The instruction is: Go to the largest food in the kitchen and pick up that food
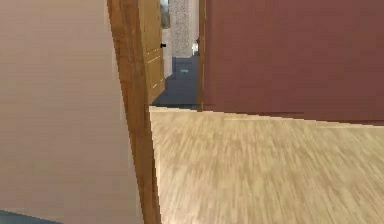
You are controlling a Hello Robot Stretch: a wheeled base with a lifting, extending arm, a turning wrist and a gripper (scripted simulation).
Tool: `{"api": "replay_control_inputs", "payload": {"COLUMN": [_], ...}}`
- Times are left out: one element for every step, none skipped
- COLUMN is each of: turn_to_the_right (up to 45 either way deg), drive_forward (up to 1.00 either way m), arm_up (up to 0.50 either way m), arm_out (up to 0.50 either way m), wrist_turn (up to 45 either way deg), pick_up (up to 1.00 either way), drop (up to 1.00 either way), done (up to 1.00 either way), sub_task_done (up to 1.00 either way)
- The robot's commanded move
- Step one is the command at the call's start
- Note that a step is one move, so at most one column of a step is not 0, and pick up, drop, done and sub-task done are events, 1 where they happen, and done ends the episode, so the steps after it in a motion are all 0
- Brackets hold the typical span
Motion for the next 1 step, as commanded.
{"api": "replay_control_inputs", "payload": {"turn_to_the_right": [-45.0], "drive_forward": [0.0], "arm_up": [0.0], "arm_out": [0.0], "wrist_turn": [0.0], "pick_up": [0.0], "drop": [0.0], "done": [0.0], "sub_task_done": [0.0]}}
